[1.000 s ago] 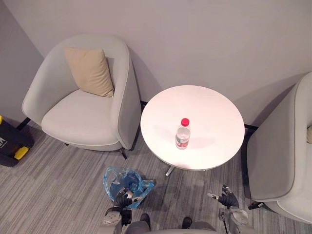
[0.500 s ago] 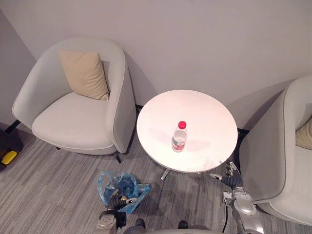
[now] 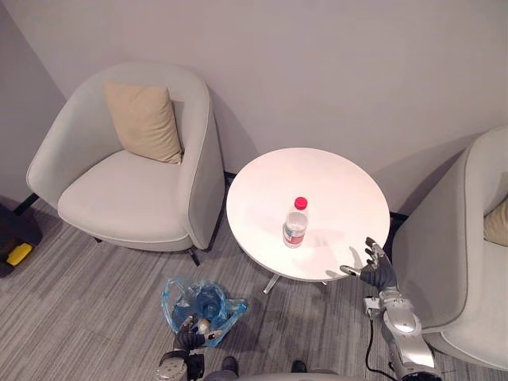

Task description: Gather rubbish on tea table into small bin, then transfer packed bag to large trash can.

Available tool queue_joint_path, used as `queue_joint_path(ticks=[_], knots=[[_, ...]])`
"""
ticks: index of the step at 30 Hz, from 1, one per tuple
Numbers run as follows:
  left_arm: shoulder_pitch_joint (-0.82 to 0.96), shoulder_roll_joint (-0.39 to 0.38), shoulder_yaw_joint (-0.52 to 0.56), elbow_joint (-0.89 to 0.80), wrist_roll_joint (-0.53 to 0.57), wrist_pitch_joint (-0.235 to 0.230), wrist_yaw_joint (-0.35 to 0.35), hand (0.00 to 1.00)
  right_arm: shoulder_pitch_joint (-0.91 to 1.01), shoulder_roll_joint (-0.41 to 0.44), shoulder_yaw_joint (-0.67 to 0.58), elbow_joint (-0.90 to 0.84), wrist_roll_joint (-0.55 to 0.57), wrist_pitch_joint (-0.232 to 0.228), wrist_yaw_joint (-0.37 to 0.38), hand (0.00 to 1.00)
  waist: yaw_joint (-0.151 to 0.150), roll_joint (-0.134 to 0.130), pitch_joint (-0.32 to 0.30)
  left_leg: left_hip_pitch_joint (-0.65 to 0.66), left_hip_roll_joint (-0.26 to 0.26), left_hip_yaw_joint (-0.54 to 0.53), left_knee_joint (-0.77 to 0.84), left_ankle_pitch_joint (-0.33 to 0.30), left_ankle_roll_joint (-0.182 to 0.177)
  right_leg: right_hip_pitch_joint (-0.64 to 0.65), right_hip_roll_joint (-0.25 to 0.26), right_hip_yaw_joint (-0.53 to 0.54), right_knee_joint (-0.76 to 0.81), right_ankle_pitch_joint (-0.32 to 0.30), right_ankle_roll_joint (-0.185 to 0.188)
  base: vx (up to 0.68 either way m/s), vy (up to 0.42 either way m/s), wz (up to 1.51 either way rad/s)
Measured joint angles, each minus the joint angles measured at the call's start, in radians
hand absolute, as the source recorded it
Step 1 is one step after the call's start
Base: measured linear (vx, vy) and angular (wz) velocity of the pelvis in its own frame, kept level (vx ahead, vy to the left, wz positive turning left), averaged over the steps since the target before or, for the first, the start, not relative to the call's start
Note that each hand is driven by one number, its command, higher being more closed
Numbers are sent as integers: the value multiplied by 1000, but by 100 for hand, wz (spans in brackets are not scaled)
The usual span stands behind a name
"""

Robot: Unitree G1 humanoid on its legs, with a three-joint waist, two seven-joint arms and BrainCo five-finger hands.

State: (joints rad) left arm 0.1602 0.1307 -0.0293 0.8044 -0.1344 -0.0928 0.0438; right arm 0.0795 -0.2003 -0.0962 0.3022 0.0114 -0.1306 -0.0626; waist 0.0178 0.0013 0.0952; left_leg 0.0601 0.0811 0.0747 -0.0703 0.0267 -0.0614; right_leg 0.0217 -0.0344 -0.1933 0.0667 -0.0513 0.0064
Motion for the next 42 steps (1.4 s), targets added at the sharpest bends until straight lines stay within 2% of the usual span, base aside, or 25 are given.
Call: queue_joint_path(ticks=[5,10,16,22,25,30,31,34,38,42], knots=[[16,2,0,-15,-1,-2,-1,0,-100,-22,50,61,20,-3,-1,0,1,0,-1,-20,-4,-20,-1,2,2,-7,-2,-21,-7,0,0,45,-5,11],[15,5,0,-30,-3,-4,0,0,-178,-25,88,118,29,-3,-5,0,23,0,-1,-34,-7,-35,-1,2,3,-8,-3,-30,-19,0,0,29,0,8],[18,8,1,-32,-11,-5,1,0,-265,-25,120,188,59,-3,-24,0,29,-4,2,-53,-14,-59,0,9,10,-12,-10,-56,-23,1,0,-18,7,14],[15,10,1,-50,-13,-7,1,0,-339,-24,151,227,59,-2,-27,0,32,-6,39,-79,-18,-99,-22,39,10,-28,-14,-94,-26,4,2,-39,4,17],[14,10,1,-61,-16,-8,2,0,-367,-25,152,249,61,-1,-30,0,53,-4,66,-83,-19,-105,-22,41,9,-28,-15,-101,-25,4,2,-18,7,9],[13,10,1,-70,-33,-22,2,0,-447,-25,155,304,79,0,-38,0,53,4,96,-101,-26,-129,-22,49,9,-33,-21,-125,-27,4,2,-2,11,14],[13,10,1,-71,-33,-25,3,0,-457,-26,154,304,87,0,-46,100,55,4,97,-112,-27,-133,-22,51,9,-42,-22,-130,-27,4,2,-11,9,12],[13,10,0,-83,-45,-27,3,0,-498,-26,154,314,101,0,-50,100,57,5,121,-120,-28,-142,-22,56,7,-45,-22,-139,-26,4,2,-4,7,11],[10,8,-1,-109,-53,-33,3,0,-564,-44,154,348,108,0,-69,100,79,13,150,-128,-28,-149,-17,57,5,-52,-23,-145,-20,4,2,-15,6,4],[8,7,-1,-109,-63,-36,3,0,-595,-67,154,355,129,1,-71,100,82,23,172,-146,-29,-155,-17,67,3,-64,-25,-158,-15,4,2,-24,11,11]])
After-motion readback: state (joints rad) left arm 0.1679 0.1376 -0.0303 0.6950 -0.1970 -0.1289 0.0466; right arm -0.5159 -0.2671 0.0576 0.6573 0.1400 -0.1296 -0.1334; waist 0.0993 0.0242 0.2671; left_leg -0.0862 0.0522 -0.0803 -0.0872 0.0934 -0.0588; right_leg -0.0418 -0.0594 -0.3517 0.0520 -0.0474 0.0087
